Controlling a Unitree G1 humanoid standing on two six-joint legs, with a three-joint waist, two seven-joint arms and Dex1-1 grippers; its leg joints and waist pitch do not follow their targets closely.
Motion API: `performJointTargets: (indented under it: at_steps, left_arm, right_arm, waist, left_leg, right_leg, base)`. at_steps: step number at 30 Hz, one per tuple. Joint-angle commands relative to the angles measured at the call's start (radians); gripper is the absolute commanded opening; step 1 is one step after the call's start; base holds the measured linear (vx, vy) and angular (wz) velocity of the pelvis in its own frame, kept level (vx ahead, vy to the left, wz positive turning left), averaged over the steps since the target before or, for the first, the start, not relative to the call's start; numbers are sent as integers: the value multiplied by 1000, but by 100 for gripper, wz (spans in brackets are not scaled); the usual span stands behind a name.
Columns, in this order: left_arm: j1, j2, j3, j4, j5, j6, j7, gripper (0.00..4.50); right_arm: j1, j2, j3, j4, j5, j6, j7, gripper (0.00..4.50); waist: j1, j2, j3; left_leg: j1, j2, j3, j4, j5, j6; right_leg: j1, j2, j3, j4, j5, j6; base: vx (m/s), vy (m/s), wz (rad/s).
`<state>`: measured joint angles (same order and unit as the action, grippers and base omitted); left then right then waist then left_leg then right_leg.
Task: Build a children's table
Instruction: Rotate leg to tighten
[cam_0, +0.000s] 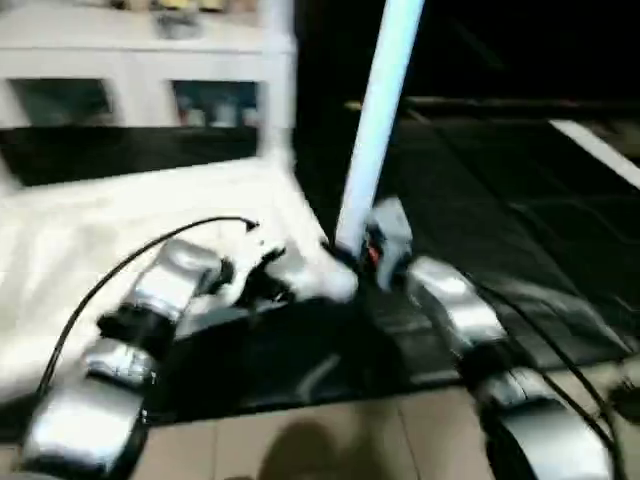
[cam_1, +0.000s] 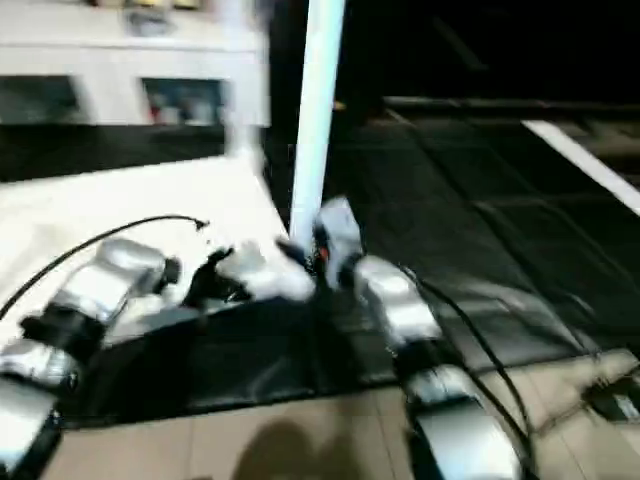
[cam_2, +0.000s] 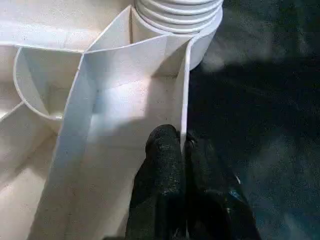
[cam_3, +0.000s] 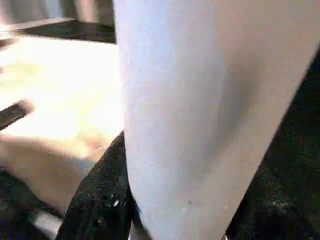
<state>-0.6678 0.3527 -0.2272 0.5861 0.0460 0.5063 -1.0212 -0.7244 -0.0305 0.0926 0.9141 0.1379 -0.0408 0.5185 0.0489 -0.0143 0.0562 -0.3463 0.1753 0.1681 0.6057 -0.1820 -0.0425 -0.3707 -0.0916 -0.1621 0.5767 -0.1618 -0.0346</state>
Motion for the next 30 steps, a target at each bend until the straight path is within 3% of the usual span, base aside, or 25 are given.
performJointTargets:
  at_steps: [1, 2, 3, 4, 5, 6, 10, 15, 16, 18, 23, 24, 26, 27, 28, 29, 30]
  left_arm:
    - [-34, -38, 81, -192, -74, 50, 23, 0]
    - [-23, -58, 82, -224, -67, 76, 49, 0]
    - [-23, -59, 82, -225, -67, 77, 51, 0]
    - [-19, -72, 83, -235, -65, 87, 65, 0]
    - [-21, -85, 80, -239, -65, 99, 96, 0]
    - [-22, -88, 80, -238, -64, 101, 105, 0]
    - [-22, -82, 73, -247, -55, 127, 146, 0]
    - [-22, -66, 82, -247, -45, 139, 164, 0]
    - [-21, -66, 82, -250, -45, 141, 166, 0]
    - [-18, -65, 80, -257, -45, 145, 169, 0]
    - [-17, -64, 74, -243, -45, 130, 177, 0]
    - [-21, -61, 72, -228, -43, 118, 176, 0]
    - [-29, -57, 70, -204, -44, 103, 174, 0]
    - [-35, -54, 68, -187, -44, 88, 169, 0]
    - [-42, -52, 65, -170, -43, 73, 164, 0]
    - [-47, -48, 61, -153, -39, 58, 160, 0]
    - [-53, -40, 50, -132, -28, 33, 153, 0]
  right_arm:
    - [7, 22, 11, 145, -46, 81, -108, 190]
    - [-13, 31, 2, 172, -45, 87, -145, 190]
    - [-14, 32, 0, 174, -44, 88, -147, 190]
    - [-25, 39, -9, 188, -37, 97, -158, 190]
    - [-42, 49, -23, 214, -37, 98, -173, 190]
    - [-46, 51, -25, 219, -39, 97, -174, 190]
    - [-71, 63, -27, 265, -48, 95, -183, 190]
    - [-80, 71, -45, 292, -41, 96, -181, 190]
    - [-81, 71, -46, 295, -41, 93, -183, 225]
    - [-83, 73, -55, 300, -37, 87, -189, 248]
    - [-87, 75, -83, 308, -27, 72, -196, 289]
    - [-85, 72, -85, 303, -26, 60, -190, 301]
    - [-81, 66, -92, 297, -21, 47, -177, 317]
    - [-75, 59, -93, 289, -19, 41, -168, 317]
    - [-67, 52, -96, 280, -18, 35, -156, 324]
    - [-56, 45, -97, 267, -16, 27, -136, 335]
    - [-41, 36, -99, 249, -14, 13, -107, 348]
  waist:
    - [2, -6, -73]
    - [6, 0, -76]
    - [6, 6, -76]
    - [6, -2, -77]
    - [9, -1, -76]
    - [12, -9, -77]
    - [19, -8, -81]
    - [17, 0, -72]
    - [16, -1, -72]
    - [15, 0, -71]
    - [21, 4, -78]
    - [22, 12, -77]
    - [22, 7, -78]
    - [26, 18, -77]
    - [24, 11, -78]
    - [26, 14, -77]
    - [28, 10, -78]
  left_leg:
    - [3, 68, -44, -84, -414, -60]
    - [-3, 66, -42, -81, -358, -52]
    - [-11, 66, -36, -79, -275, -32]
    - [-9, 65, -29, -74, -233, -11]
    - [-7, 63, -25, -73, -219, -1]
    - [-11, 61, -24, -71, -203, 5]
    - [-13, 65, -23, -71, -146, 20]
    - [-3, 66, -25, -76, -247, -10]
    - [-3, 67, -26, -76, -256, -14]
    - [-2, 67, -26, -77, -276, -22]
    - [-3, 68, -25, -76, -240, -21]
    - [-4, 67, -25, -76, -232, -20]
    - [-4, 65, -24, -75, -234, -16]
    - [-3, 65, -25, -74, -239, -16]
    - [-4, 66, -24, -75, -244, -17]
    - [-4, 65, -24, -74, -243, -16]
    - [-5, 62, -22, -73, -243, -10]
  right_leg:
    - [41, -110, 78, -72, -412, -149]
    - [46, -114, 82, -63, -382, -162]
    - [43, -109, 86, -59, -318, -177]
    - [38, -102, 88, -53, -276, -185]
    - [34, -99, 89, -53, -257, -192]
    - [38, -98, 89, -47, -251, -192]
    - [40, -92, 89, -35, -176, -199]
    - [32, -91, 88, -52, -306, -168]
    - [32, -90, 88, -52, -309, -167]
    - [31, -90, 88, -53, -318, -165]
    - [34, -91, 93, -43, -237, -189]
    - [32, -89, 92, -39, -213, -197]
    - [35, -90, 91, -41, -213, -196]
    - [34, -91, 90, -44, -222, -196]
    - [35, -89, 90, -45, -224, -193]
    - [35, -89, 90, -46, -224, -194]
    - [36, -88, 89, -48, -231, -185]
  base:
    - [0, 0, 0]
    - [0, 0, 0]
    - [0, 0, 0]
    - [0, 0, 0]
    - [50, -43, 4]
    - [50, -43, 4]
    - [0, 0, 0]
    - [0, 0, 0]
    - [0, 0, 0]
    - [0, 0, 0]
    - [0, 0, 0]
    - [0, 0, 0]
    - [0, 0, 0]
    - [0, 0, 0]
    - [0, 0, 0]
    - [0, 0, 0]
    - [0, 0, 0]
